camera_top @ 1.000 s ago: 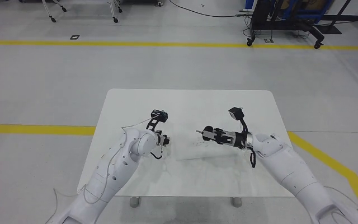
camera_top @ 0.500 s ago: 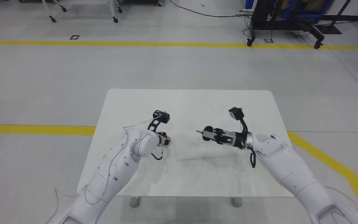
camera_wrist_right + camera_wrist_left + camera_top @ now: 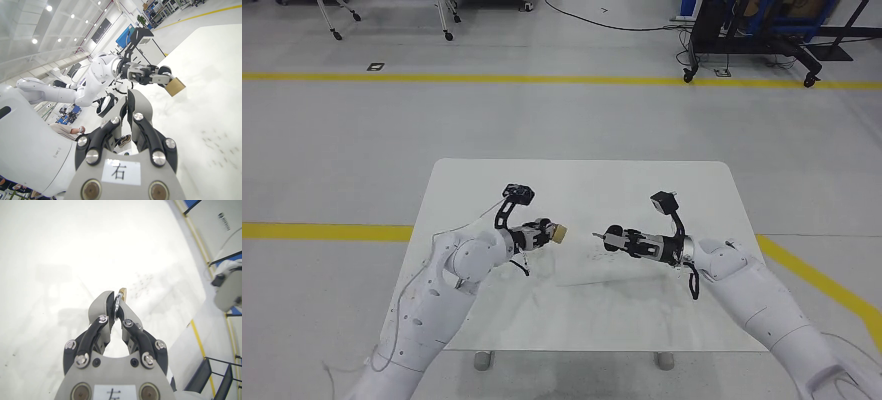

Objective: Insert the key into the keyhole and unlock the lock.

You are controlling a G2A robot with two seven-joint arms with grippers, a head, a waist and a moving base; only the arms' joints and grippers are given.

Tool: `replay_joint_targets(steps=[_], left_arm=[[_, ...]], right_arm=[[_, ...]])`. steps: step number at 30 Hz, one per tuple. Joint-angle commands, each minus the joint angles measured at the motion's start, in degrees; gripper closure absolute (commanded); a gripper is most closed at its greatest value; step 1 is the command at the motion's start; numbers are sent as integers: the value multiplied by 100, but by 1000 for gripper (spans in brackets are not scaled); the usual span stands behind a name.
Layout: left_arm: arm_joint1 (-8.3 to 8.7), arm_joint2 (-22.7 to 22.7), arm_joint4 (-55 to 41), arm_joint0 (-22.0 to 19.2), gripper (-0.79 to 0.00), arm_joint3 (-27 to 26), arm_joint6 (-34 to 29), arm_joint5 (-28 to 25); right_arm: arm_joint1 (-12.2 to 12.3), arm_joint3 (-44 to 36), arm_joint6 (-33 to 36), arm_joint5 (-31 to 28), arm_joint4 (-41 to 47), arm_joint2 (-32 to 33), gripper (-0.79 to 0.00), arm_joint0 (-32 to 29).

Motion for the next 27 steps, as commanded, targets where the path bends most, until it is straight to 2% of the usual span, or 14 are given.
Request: replay_joint_targets(steps=[1,2,12,14,19,23,27], left_arm=[[54,-76,453,63,0,-227,210,-343],[89,-6,1202,47,0,-361,223,-354],[82,47,1159,88,0,-358,244,-383],[45,132,705,55,0,-260,258,-504],[-86,-24,-1796,-295,0,446,227,-724],[-182,6,-3011,-736,0,1170,-108,-366],[-321,263,-3946,-1117,0,1900,-501,-15]], right_arm=[[0,0,0,0,0,0,0,0],[0,0,0,0,0,0,0,0],[-5,-17,-33,39,4,-6,0,-14],[-47,-177,-232,235,-95,-67,0,-55],[-207,-231,-701,429,-109,-254,0,-14],[-338,-124,-1186,413,-85,-308,0,79],[-441,-31,-1685,173,-16,-244,0,145]])
